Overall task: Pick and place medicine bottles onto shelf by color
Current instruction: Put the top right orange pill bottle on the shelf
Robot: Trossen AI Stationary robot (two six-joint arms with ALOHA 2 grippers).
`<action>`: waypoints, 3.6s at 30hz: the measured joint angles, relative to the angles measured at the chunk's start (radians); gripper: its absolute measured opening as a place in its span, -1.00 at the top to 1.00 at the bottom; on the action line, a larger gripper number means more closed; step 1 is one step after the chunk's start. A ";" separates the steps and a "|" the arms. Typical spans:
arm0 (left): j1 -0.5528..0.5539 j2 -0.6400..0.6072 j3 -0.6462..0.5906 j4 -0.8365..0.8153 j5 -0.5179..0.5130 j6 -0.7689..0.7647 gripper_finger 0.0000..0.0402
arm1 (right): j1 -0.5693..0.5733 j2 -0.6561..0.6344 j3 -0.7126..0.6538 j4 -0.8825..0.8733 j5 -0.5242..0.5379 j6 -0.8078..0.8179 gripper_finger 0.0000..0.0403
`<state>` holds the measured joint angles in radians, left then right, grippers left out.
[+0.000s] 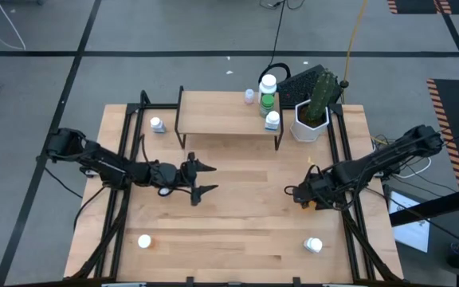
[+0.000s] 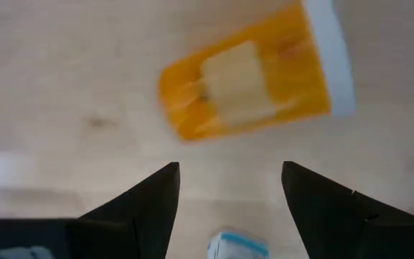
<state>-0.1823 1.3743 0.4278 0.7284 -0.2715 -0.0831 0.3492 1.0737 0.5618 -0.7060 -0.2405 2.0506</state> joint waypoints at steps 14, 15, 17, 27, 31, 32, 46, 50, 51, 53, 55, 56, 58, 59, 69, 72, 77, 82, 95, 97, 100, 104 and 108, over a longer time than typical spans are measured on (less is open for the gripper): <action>-0.017 0.000 0.000 0.033 0.000 0.019 -0.49 | -0.034 -0.137 -0.144 0.064 0.048 -0.147 -0.19; -0.017 0.000 0.000 0.034 0.000 0.019 -0.49 | -0.034 -0.151 -0.144 0.070 0.058 -0.192 -0.19; -0.016 0.000 0.000 0.034 0.000 0.022 -0.49 | -0.034 -0.174 -0.144 0.072 0.059 -0.301 -0.19; -0.015 0.000 0.000 0.033 0.000 0.039 -0.49 | -0.028 -0.198 -0.124 0.016 0.104 -0.563 -0.19; -0.014 0.000 0.000 0.032 -0.024 0.054 -0.49 | -0.027 -0.198 -0.035 0.019 0.195 -0.677 -0.19; -0.014 0.000 0.000 0.032 -0.030 0.056 -0.49 | -0.027 -0.198 -0.004 0.018 0.220 -0.717 -0.19; 0.000 0.000 0.000 0.037 -0.045 0.089 -0.49 | -0.025 -0.035 0.241 -0.110 0.455 -1.827 -0.19; 0.012 0.000 0.000 0.029 -0.045 0.081 -0.49 | -0.044 0.036 0.241 -0.153 0.455 -1.912 -0.19; 0.014 0.000 0.000 0.029 -0.045 0.080 -0.49 | -0.047 0.049 0.241 -0.164 0.455 -1.926 -0.19; 0.014 0.000 0.000 0.026 -0.046 0.076 -0.49 | -0.053 0.066 0.241 -0.172 0.455 -1.950 -0.19; 0.014 0.000 0.000 0.025 -0.046 0.070 -0.49 | -0.060 0.074 0.241 -0.180 0.454 -1.970 -0.19; 0.014 0.000 0.000 0.025 -0.046 0.064 -0.49 | -0.063 0.075 0.241 -0.184 0.454 -1.976 -0.19; 0.013 0.000 0.000 0.021 -0.046 0.054 -0.49 | -0.072 0.074 0.241 -0.186 0.454 -1.985 -0.19; 0.012 0.000 0.000 0.014 -0.046 0.050 -0.49 | -0.077 0.074 0.241 -0.188 0.454 -1.985 -0.19; 0.010 0.000 0.000 -0.007 -0.046 0.052 -0.49 | -0.116 0.075 0.241 -0.222 0.452 -2.014 -0.48; 0.013 0.000 0.000 -0.006 -0.046 0.055 -0.49 | -0.124 0.098 0.241 -0.223 0.448 -2.045 -0.60; 0.019 0.000 0.000 -0.005 -0.046 0.056 -0.49 | -0.138 0.152 0.241 -0.241 0.446 -2.086 -0.65; 0.019 0.000 0.000 -0.005 -0.046 0.055 -0.49 | -0.164 0.192 0.241 -0.254 0.344 -2.061 -0.65; 0.008 0.000 0.000 -0.021 -0.046 0.054 -0.49 | -0.171 0.281 0.219 -0.222 0.235 -1.983 -0.60; 0.008 0.000 0.000 -0.021 -0.046 0.054 -0.49 | -0.171 0.288 0.206 -0.218 0.235 -1.977 -0.55; 0.008 0.000 0.000 -0.022 -0.046 0.053 -0.49 | -0.171 0.286 0.191 -0.183 0.234 -1.951 -0.46; 0.008 0.000 0.000 -0.022 -0.046 0.052 -0.49 | -0.171 0.286 0.178 -0.129 0.216 -1.927 -0.34; 0.008 0.000 0.000 -0.022 -0.046 0.052 -0.49 | -0.171 0.286 0.157 -0.108 0.196 -1.923 -0.22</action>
<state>-0.1745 1.3743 0.4278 0.7067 -0.3172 -0.0315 0.1783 1.3598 0.7185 -0.8141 -0.0448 0.1276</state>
